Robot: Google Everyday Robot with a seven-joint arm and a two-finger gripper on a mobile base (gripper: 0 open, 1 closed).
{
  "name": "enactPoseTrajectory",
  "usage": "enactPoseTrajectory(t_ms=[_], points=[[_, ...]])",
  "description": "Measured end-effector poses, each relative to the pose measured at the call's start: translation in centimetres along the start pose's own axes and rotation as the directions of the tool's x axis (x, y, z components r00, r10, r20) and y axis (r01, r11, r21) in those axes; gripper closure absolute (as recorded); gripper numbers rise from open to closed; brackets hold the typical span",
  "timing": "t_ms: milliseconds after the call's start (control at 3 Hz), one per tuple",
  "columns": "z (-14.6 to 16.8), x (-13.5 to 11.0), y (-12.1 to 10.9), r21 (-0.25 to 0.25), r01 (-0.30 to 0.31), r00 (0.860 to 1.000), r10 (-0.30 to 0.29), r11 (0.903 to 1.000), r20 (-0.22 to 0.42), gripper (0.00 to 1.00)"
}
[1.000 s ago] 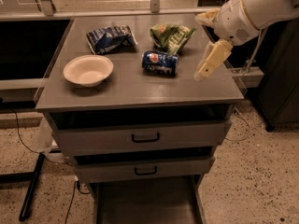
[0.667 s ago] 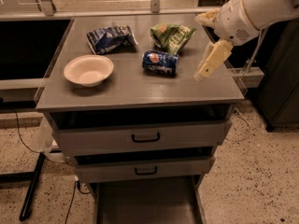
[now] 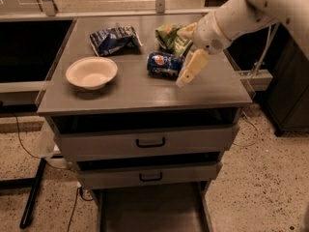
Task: Place pepsi can into bottom drawer
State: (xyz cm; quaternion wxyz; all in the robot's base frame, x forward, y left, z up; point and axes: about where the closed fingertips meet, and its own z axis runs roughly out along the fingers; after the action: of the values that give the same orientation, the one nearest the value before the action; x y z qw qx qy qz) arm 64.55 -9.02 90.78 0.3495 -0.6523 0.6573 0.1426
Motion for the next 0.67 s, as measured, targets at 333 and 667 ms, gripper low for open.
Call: enactPoseTrajectory(t_ms=[333, 667], points=[[2.7, 0.6, -1.2, -0.035, -0.028, 1.0, 0.029, 0.999, 0.008, 0.0], [4.6, 1.6, -2.4, -0.047, -0.062, 0.998, 0.063, 0.9969, 0.005, 0.0]])
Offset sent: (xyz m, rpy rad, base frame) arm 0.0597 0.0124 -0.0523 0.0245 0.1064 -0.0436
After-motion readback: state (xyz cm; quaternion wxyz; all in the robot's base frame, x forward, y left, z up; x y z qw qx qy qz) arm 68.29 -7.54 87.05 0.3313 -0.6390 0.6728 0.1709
